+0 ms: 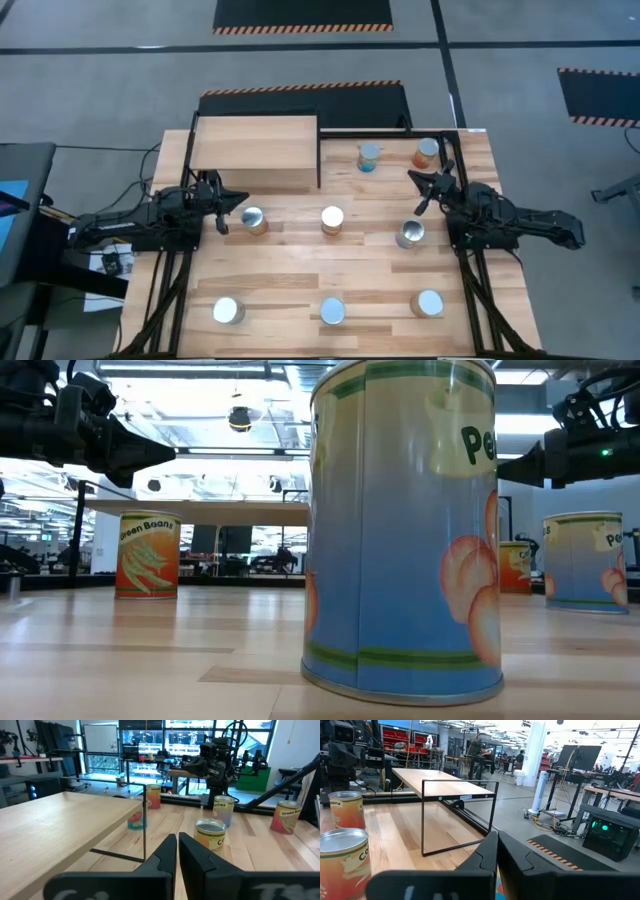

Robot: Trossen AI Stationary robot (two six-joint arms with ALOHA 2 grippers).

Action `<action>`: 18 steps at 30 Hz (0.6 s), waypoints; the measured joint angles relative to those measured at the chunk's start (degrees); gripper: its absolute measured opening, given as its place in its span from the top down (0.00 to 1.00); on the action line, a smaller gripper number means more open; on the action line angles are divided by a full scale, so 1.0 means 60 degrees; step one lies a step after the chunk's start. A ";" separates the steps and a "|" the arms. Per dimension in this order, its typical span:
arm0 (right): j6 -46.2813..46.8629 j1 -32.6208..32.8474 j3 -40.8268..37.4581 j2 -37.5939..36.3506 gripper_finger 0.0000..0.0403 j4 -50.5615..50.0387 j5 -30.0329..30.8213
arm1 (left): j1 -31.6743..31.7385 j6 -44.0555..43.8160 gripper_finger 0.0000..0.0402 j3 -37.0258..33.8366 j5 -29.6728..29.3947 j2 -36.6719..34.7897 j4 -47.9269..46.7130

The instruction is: Pick and place cans onto a shelf

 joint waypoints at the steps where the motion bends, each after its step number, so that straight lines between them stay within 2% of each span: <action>1: 0.0000 0.0000 0.0001 -0.0002 0.92 0.0002 0.0001 | -0.0004 0.0000 0.98 0.0004 0.0000 0.0000 -0.0001; 8: 0.0035 0.0000 -0.0003 0.0001 0.92 0.0075 0.0000 | 0.0000 0.0000 0.98 -0.0001 -0.0012 0.0002 0.0038; 14: 0.2420 0.0018 -0.0001 -0.0009 0.92 0.0830 -0.0185 | -0.0002 0.0000 0.98 -0.0007 -0.0022 0.0000 0.0173; 18: 0.2301 -0.0015 0.0001 -0.0007 0.92 0.1520 -0.0143 | -0.0004 0.0000 0.98 -0.0007 -0.0022 0.0002 0.0033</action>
